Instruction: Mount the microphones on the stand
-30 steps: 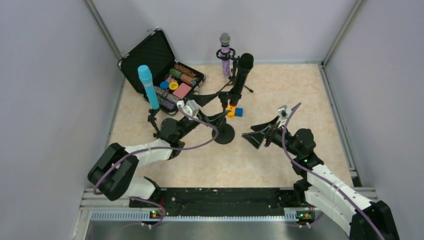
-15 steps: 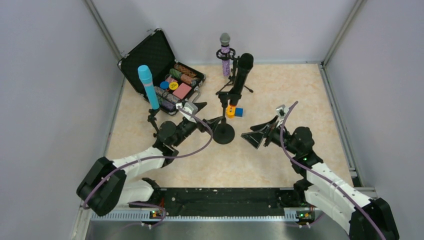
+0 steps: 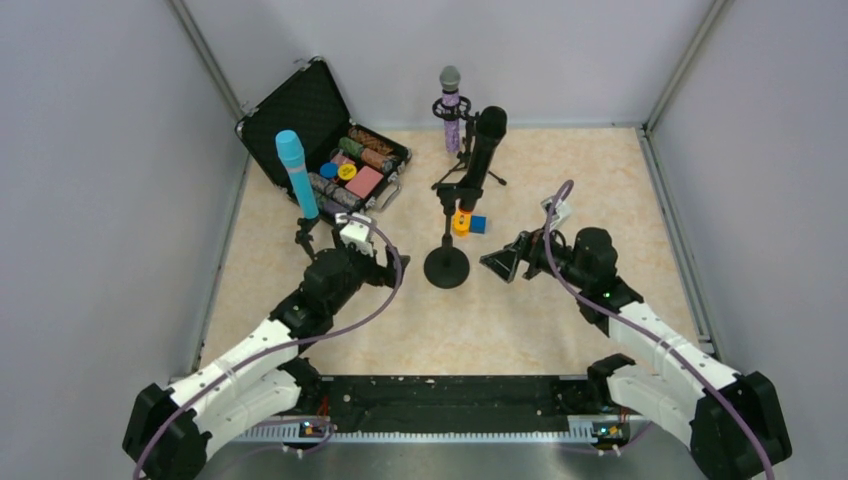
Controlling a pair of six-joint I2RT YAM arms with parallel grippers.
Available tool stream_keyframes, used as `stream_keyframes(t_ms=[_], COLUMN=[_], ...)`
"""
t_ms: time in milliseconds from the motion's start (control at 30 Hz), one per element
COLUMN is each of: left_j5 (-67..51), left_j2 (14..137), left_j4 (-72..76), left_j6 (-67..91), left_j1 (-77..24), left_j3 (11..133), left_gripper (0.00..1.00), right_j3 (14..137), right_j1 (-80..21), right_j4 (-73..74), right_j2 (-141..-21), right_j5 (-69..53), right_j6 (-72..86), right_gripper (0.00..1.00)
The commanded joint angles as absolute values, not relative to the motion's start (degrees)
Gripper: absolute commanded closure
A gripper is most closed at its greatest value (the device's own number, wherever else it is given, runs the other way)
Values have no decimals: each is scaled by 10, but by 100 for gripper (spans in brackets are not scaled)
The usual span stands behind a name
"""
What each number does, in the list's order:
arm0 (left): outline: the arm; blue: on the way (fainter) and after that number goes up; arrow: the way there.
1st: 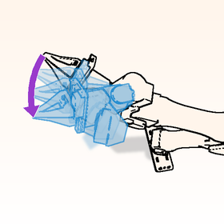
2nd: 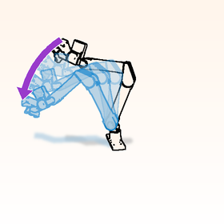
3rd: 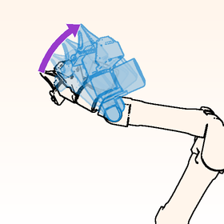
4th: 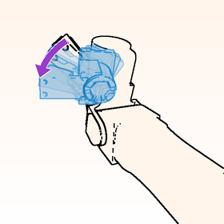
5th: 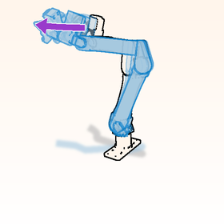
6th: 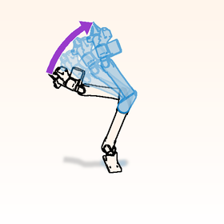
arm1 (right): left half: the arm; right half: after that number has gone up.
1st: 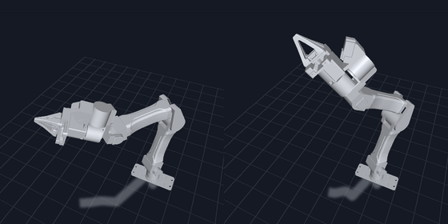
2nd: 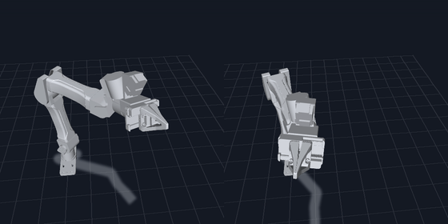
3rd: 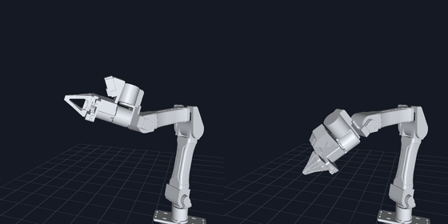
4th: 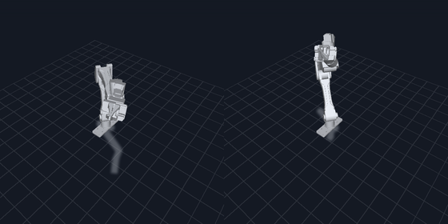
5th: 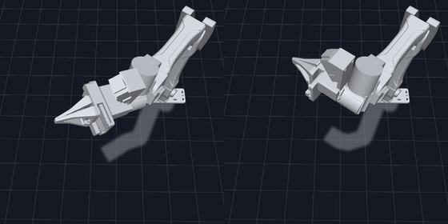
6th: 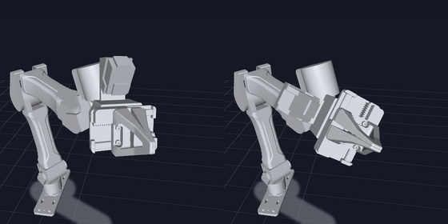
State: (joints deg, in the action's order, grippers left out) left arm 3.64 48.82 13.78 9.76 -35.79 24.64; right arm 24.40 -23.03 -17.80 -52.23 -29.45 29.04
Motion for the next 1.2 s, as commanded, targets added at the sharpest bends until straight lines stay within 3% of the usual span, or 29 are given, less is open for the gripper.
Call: stream_keyframes(t_ms=[0,333,500,867,1167], left_j5=[163,338,343,335,272], left_j2=[445,359,351,375,415], left_j4=[-70,-199,-184,60,261], left_j6=[182,276,244,113,51], left_j1=[-358,-345,-297,-219,-164], left_j3=[279,269,264,166,88], left_gripper=[1,1,1,1,1], right_j3=[280,301,304,215,114], right_j1=[-210,-102,-66,-64,-65], right_j4=[-133,-9,48,-10,-146], right_j2=[-537,-536,-510,-434,-367], right_j5=[-281,-232,-159,19,45], right_j6=[261,218,181,137,78], right_gripper=[1,1,1,1,1])
